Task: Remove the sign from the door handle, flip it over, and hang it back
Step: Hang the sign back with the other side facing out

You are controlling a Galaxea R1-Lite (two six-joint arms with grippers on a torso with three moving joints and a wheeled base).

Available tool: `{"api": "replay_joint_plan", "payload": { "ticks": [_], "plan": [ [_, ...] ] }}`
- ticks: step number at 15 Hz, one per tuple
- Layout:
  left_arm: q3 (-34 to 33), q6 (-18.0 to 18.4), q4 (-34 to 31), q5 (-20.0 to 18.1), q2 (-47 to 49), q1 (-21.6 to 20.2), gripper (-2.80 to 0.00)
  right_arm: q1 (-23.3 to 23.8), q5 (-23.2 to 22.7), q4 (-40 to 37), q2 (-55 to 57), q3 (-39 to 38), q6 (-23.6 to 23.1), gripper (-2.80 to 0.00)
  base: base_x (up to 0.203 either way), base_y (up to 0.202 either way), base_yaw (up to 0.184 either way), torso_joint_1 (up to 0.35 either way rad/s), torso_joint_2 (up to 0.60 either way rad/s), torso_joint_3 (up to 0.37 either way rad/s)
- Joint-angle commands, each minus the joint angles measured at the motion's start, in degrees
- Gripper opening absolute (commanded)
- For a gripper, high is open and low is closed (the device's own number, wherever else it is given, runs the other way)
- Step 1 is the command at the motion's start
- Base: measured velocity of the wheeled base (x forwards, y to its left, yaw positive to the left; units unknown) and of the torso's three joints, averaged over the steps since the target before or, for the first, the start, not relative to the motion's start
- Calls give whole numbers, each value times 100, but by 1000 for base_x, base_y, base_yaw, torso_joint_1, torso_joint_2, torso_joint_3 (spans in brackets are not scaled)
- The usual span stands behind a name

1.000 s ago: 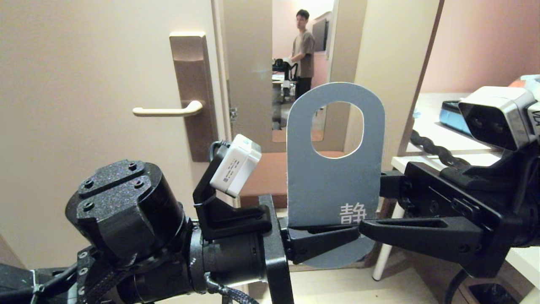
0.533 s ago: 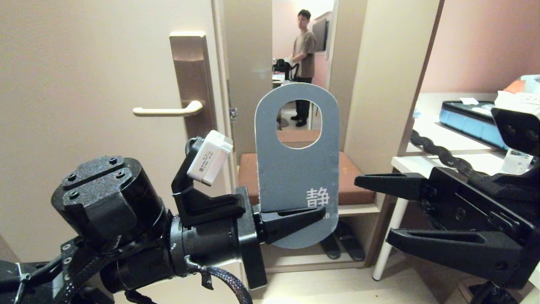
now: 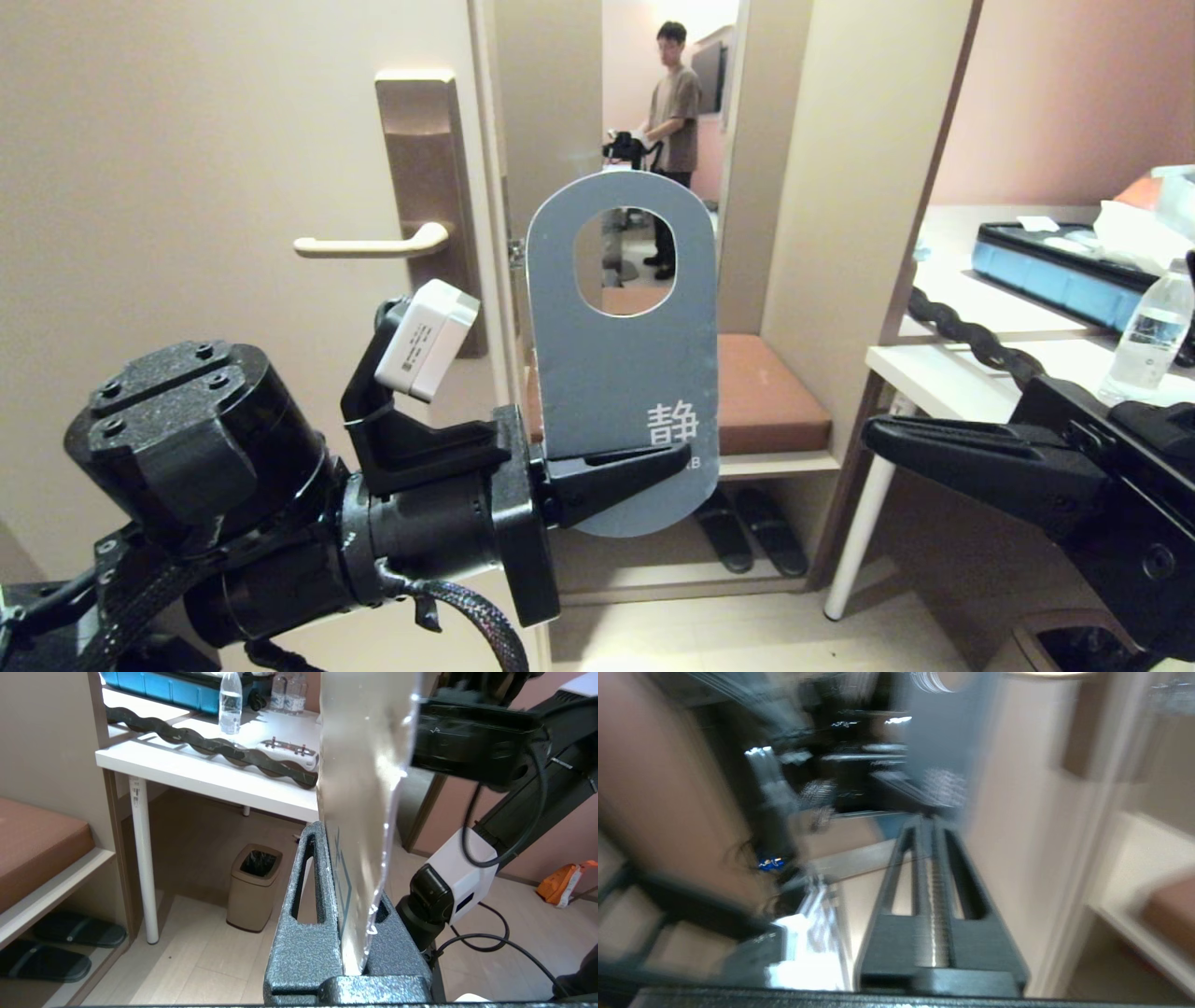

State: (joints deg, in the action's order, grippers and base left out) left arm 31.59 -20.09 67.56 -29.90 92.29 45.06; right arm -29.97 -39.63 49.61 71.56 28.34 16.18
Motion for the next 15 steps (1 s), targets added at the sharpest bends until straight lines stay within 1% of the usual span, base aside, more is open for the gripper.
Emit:
{"api": "replay_joint_plan", "payload": {
  "ticks": [1, 4, 6, 7, 8, 11, 15],
  "plan": [
    [-19, -7, 38, -16, -70, -91, -280, 133, 674, 24, -146, -242, -292, -280, 0, 0, 0, 0, 0, 0],
    [-21, 15, 38, -16, -70, -225, -280, 547, 951, 23, -476, -751, -589, -280, 0, 0, 0, 0, 0, 0],
    [-21, 31, 38, -7, -80, -252, -280, 710, 1289, 23, -676, -1245, -956, -280, 0, 0, 0, 0, 0, 0],
    [-29, 40, 38, -7, -88, -256, -280, 745, 1538, 23, -788, -1468, -1135, -280, 0, 0, 0, 0, 0, 0],
    [-27, 40, 38, -7, -111, -291, -280, 758, 1842, 23, -905, -1677, -1263, -280, 0, 0, 0, 0, 0, 0],
    [-132, 32, 37, -7, -194, -398, -280, 764, 2961, 23, -1281, -2290, -1339, -280, 0, 0, 0, 0, 0, 0],
    [-144, 58, 38, -16, -203, -393, -280, 765, 4332, 14, -1563, -2740, -1455, -280, 0, 0, 0, 0, 0, 0]
  ]
}}
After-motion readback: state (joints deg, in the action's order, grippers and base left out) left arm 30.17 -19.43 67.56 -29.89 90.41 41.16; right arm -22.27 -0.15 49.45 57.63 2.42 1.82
